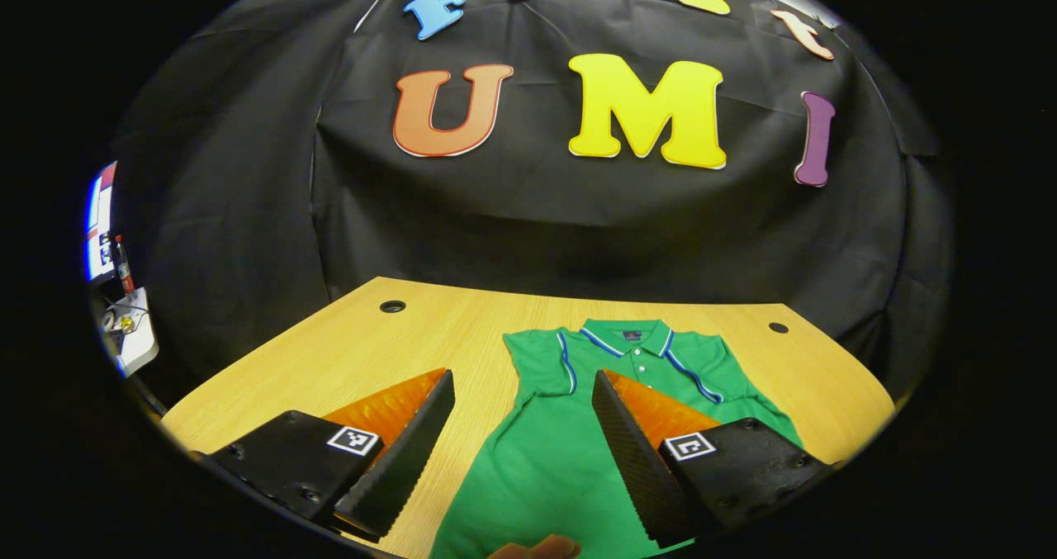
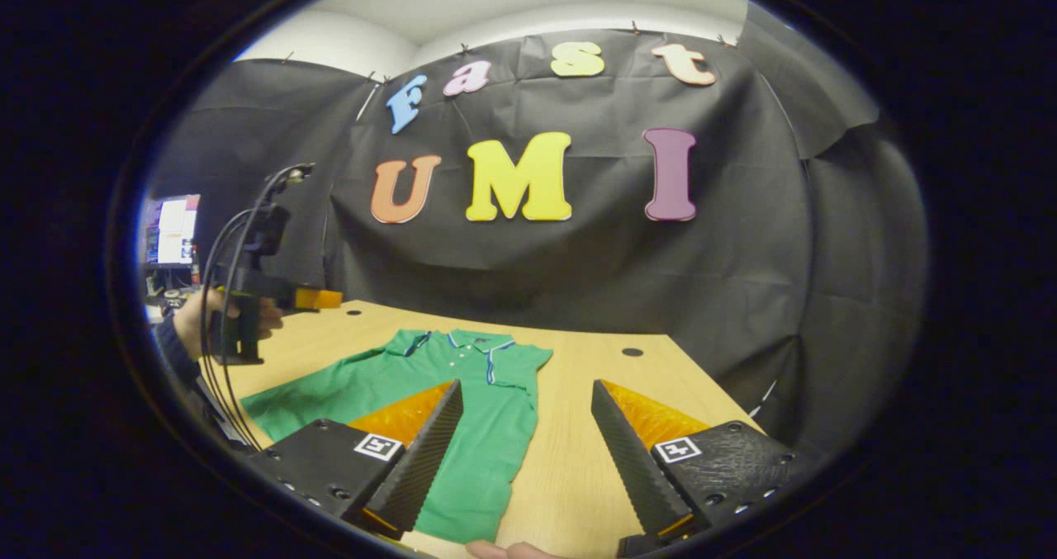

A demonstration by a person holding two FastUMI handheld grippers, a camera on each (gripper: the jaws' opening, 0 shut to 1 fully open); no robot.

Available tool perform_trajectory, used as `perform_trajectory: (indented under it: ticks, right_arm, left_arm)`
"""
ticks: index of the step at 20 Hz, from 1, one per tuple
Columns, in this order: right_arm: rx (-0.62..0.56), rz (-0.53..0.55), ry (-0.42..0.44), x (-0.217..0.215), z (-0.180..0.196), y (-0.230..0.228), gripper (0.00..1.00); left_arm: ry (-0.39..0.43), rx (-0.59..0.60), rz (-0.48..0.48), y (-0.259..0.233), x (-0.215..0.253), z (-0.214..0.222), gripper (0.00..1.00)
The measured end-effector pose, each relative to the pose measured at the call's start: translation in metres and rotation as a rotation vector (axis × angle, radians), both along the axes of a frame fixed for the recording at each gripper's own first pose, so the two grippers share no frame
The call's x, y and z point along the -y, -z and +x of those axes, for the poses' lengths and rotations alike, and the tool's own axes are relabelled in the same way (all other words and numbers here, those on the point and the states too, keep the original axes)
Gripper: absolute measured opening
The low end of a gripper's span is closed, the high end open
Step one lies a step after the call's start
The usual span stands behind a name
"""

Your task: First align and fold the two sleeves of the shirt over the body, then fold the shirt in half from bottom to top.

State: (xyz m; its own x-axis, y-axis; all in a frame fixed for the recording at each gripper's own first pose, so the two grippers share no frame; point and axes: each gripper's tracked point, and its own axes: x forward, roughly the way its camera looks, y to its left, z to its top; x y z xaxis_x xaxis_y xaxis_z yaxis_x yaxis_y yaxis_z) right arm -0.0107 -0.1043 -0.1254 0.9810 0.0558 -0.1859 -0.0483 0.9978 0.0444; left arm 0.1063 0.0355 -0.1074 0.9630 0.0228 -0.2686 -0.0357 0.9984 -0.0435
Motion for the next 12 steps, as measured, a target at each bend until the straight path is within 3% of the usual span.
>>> perform_trajectory:
  ticks: [7, 12]
  right_arm:
    - [-0.091, 0.017, 0.015, -0.002, -0.033, 0.069, 0.95]
    - [-0.196, 0.100, 0.012, -0.017, -0.053, 0.113, 0.95]
  left_arm:
    - [0.006, -0.013, 0.129, 0.066, -0.025, -0.094, 1.00]
    - [-0.001, -0.131, 0.042, 0.126, -0.038, -0.137, 1.00]
